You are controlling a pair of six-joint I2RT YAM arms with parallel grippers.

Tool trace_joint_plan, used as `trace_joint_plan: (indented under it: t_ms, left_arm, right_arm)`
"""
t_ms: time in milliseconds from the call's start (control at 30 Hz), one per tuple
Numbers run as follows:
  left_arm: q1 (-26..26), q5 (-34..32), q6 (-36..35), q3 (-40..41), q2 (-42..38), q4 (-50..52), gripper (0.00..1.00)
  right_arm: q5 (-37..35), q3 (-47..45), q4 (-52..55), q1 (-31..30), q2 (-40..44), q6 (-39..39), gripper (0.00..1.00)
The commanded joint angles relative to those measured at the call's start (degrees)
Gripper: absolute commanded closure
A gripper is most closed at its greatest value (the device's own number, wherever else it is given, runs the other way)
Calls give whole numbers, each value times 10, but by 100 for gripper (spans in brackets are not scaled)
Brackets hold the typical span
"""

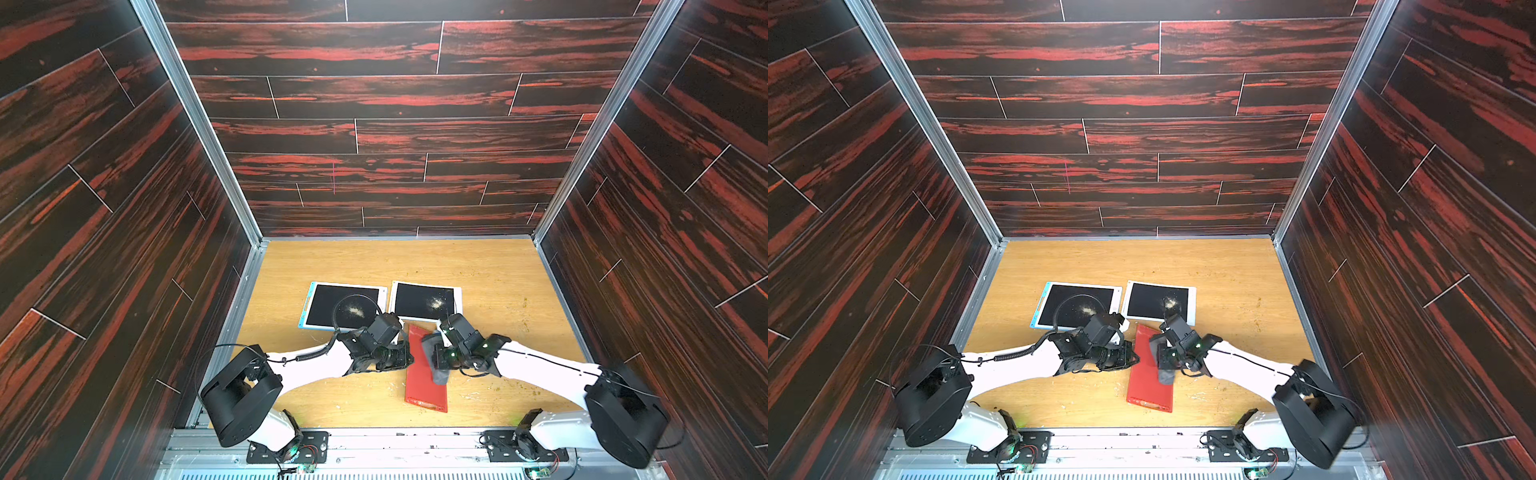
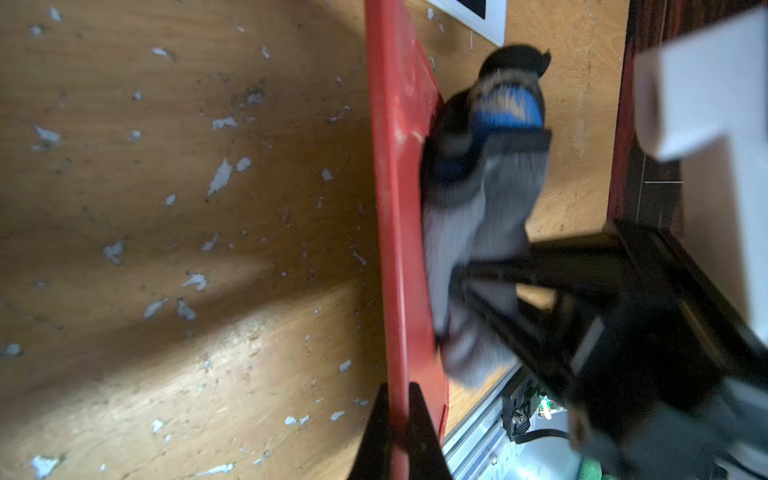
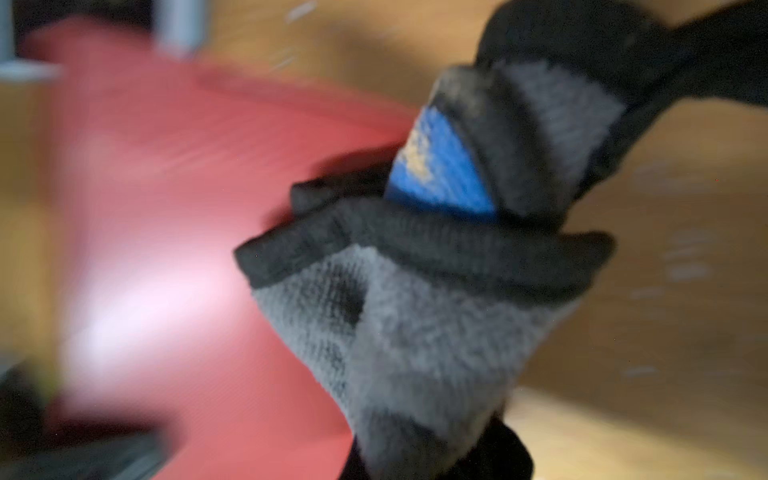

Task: Wipe the drawing tablet
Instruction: Wipe the dirt from the drawing tablet.

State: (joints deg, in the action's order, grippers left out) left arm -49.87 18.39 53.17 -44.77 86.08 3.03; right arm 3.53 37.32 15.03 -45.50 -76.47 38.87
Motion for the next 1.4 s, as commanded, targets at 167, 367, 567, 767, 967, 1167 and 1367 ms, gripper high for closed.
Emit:
trace_joint_plan:
  t_ms: [167,367,567,767,967,1167,1367]
  left_arm:
    - [-11,-10,-23,-7,2,-7,100]
    - [-13,-12,-21,-2,-1,-7,100]
    - [-15,-10,-22,-3,1,-8,100]
    - [-15,-12,-25,-4,-3,-4,100]
    - [-15,-12,-26,-8,-1,-3,100]
    - [-15,-17,-31,-11,4,9,100]
    - [-15,-16,-30,-23,14,7,100]
  right_arm:
    - [137,119,-7,-27,-76,-33,100]
    - [21,245,55,-16,-185,-51,100]
    - [-144,336,134,4,-203,-55,100]
    - [-151,330,151,4,-182,-55,100]
    - [-58,219,107,-7,-127,-35,100]
    - [97,56,14,-30,-4,37,100]
    - [225,20,-25,-95,61,61,100]
